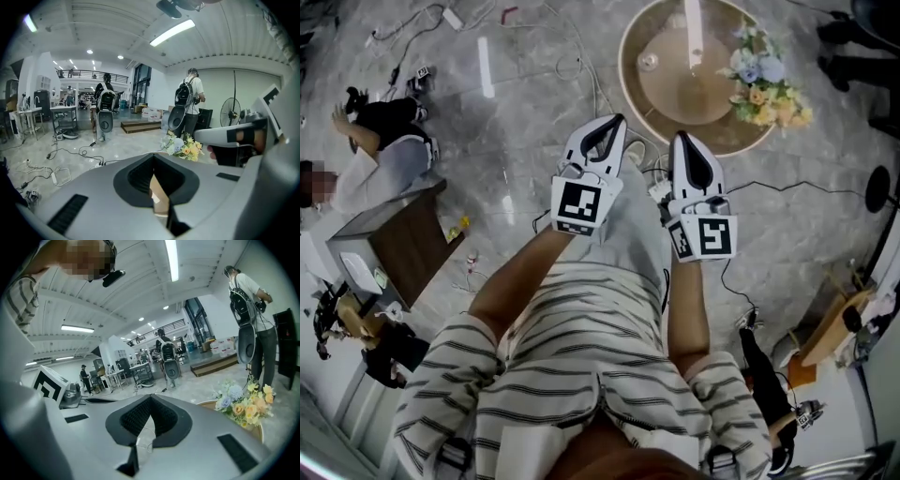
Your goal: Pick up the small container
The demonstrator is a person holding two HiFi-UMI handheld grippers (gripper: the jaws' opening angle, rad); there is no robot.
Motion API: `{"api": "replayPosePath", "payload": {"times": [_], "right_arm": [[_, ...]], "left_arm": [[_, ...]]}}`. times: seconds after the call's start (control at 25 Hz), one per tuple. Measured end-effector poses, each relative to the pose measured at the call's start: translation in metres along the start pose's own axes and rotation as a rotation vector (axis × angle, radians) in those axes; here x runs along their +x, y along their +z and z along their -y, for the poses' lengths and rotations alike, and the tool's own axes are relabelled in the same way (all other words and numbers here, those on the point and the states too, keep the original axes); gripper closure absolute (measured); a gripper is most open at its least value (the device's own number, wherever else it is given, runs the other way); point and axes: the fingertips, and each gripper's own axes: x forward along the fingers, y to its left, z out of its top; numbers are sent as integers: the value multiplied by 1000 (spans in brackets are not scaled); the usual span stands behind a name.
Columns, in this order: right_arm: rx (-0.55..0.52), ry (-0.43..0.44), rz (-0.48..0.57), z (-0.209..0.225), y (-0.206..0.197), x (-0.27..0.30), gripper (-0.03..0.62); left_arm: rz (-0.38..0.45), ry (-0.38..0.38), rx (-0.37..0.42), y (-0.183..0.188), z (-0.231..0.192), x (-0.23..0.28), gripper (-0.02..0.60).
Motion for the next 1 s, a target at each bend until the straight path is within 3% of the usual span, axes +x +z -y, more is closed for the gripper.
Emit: {"api": "replayPosePath", "payload": {"times": [0.72,1.0], "right_arm": [[21,-53,-36,64,-94,81,583],[47,-69,-56,84,-131,87,583]], "left_arm": [[-85,-49,12,-107,-37,137,580],[-128,-73,19,-150,-40,180,494]]}}
